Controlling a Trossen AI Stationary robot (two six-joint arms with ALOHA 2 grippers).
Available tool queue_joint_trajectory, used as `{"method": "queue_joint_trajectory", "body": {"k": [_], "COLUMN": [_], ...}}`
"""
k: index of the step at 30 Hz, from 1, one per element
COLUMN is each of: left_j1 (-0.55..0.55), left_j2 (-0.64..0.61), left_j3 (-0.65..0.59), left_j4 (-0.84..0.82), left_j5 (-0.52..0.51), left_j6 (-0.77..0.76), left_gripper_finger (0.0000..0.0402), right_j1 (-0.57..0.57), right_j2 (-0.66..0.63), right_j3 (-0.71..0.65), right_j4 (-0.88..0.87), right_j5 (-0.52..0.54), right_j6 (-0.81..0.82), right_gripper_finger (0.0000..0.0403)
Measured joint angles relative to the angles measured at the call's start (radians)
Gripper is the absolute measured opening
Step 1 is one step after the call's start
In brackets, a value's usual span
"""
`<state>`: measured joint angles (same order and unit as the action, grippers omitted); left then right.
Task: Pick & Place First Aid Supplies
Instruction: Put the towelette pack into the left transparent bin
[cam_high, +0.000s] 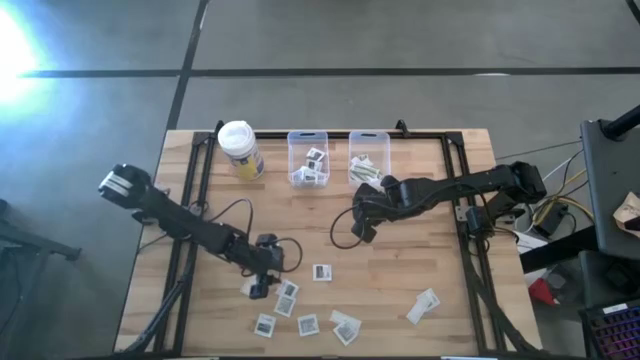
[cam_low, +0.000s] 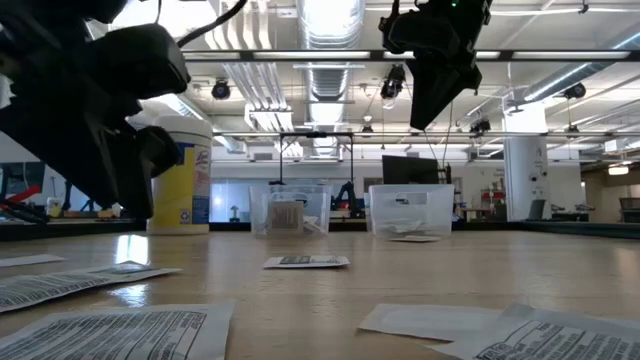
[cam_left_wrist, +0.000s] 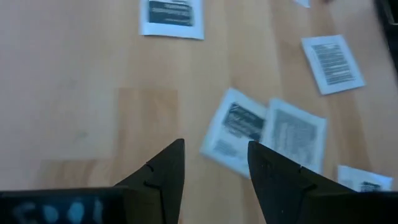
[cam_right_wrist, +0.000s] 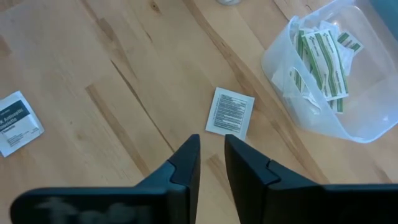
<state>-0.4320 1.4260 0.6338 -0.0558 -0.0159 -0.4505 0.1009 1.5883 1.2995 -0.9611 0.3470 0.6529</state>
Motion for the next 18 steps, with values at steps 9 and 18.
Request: {"method": "queue_joint_trajectory", "body": {"k": [9, 18], "left_j1": [0.000, 0.005], "left_j2": [0.110, 0.176], "left_j3": [0.000, 0.002], "left_j4": [0.109, 0.118], "left_j5": [0.081, 0.042], "left_j6": [0.061, 0.127], "left_gripper_finger": [0.0167, 0.0167], "right_j1": [0.000, 0.000], "right_j2": [0.000, 0.000], "right_j3": [0.000, 0.000], "right_j4": [0.002, 0.002], "right_j5": [0.002, 0.004], "right_j6": [-0.001, -0.001], "right_gripper_finger": [0.0060, 0.0062]}}
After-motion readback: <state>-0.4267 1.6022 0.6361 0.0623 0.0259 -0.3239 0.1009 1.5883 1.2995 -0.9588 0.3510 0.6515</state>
